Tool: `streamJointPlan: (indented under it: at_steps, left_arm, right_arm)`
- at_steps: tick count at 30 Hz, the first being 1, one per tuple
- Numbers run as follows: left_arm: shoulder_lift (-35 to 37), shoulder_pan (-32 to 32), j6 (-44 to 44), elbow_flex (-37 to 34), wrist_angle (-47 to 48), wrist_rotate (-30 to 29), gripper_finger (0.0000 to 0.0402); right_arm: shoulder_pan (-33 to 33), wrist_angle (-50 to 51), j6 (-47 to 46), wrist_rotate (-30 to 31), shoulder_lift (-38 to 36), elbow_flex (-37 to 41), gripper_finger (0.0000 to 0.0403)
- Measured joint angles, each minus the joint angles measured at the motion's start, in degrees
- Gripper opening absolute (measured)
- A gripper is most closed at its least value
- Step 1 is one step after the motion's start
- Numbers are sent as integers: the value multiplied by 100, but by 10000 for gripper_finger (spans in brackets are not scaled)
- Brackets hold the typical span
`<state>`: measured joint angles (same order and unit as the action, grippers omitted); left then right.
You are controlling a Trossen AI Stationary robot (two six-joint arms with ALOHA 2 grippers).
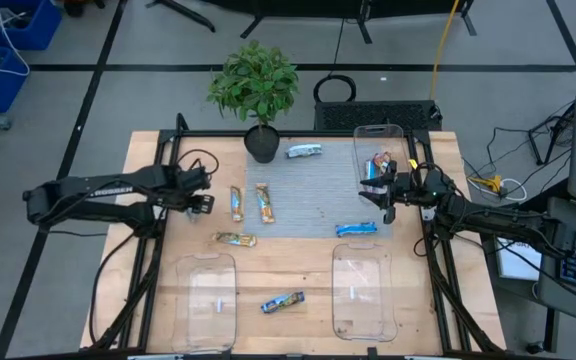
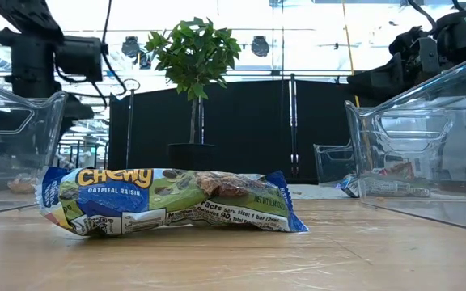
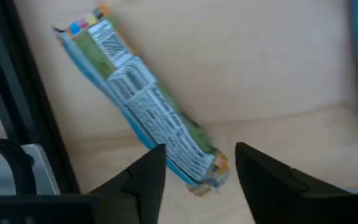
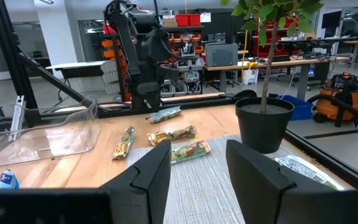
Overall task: Pick and place Granola Bars by type
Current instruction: Put the yellow granola bar into the bottom left transparent bin
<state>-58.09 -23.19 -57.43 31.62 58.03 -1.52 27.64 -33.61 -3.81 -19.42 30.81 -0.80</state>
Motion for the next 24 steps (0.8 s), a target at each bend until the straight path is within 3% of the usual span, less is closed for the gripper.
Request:
streamJointPlan:
  at_steps: [4, 8, 17, 24]
  left_arm:
    - [-476, -297, -11, 0, 3, 137, 214]
    - [-1029, -586, 135, 0, 33, 302, 205]
    - [-1696, -806, 463, 0, 24, 579, 148]
    - [-1676, -701, 1020, 0, -304, 507, 66]
  right_arm:
    - [2, 0, -43, 0, -1, 0, 150]
    - [1, 1, -44, -8, 1, 0, 147]
    - [1, 17, -47, -13, -1, 0, 149]
    - [0, 28, -47, -15, 1, 0, 148]
